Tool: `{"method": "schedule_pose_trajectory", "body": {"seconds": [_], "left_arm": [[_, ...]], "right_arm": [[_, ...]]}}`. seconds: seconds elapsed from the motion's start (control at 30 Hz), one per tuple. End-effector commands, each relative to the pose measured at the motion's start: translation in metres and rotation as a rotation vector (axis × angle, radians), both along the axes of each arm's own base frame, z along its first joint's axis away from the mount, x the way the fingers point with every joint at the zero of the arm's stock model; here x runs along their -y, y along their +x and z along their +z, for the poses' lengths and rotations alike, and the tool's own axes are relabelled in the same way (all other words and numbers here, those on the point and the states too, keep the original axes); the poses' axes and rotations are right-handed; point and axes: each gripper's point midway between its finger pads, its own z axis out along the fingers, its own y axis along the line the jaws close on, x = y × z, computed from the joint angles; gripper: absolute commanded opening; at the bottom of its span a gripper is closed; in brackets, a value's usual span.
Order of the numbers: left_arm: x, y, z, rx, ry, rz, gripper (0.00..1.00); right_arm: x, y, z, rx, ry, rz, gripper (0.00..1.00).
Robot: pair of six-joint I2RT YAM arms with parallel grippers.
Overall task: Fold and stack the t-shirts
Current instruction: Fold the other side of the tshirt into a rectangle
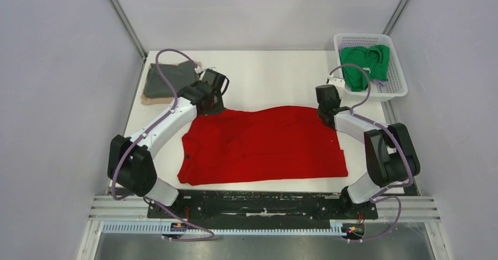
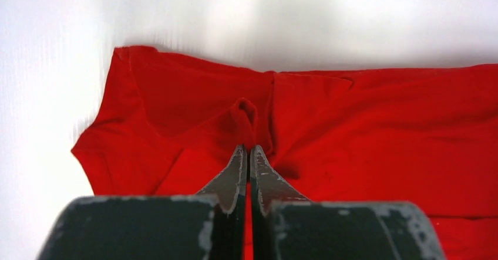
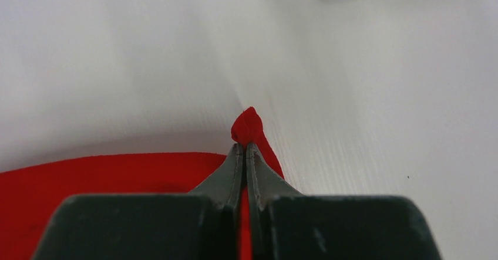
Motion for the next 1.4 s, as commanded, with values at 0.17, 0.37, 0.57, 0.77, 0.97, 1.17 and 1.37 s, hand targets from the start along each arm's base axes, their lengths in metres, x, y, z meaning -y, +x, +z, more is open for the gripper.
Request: {"method": "schedule_pose_trajectory", "body": {"seconds": [0.17,0.37,0.57,0.77,0.97,1.17,1.37], "left_arm": [[-0.013,-0.041,0.017,0.063,-0.042,0.073,0.02],[-0.015,-0.066,0.015,0.054,-0.047,0.060,0.02],[-0.024,-0.090,0.007,0.025,-0.031,0.067,0.02],[-0.034,-0.113,-0.004,-0.016,-0.022,0.079,0.02],[-0.032,-0.131,-0.021,-0.075,-0.054,0.058,0.02],[-0.023,-0.152,-0.041,-0.161,-0.079,0.018,0.03],[0.004,-0.195,-0.062,-0.304,-0.226,-0.132,0.50]], "right_arm": [[-0.012,-0.021,0.023,0.069,-0.001,0.125,0.00],[-0.015,-0.038,0.029,0.072,-0.011,0.203,0.01],[-0.011,-0.047,0.036,0.084,-0.057,0.251,0.01],[-0.014,-0.050,0.038,0.076,-0.087,0.314,0.02],[-0.014,-0.054,0.043,0.105,-0.112,0.346,0.04],[-0.006,-0.073,0.028,0.065,-0.141,0.343,0.10],[0.038,-0.126,0.006,-0.025,-0.148,0.044,0.56]]}}
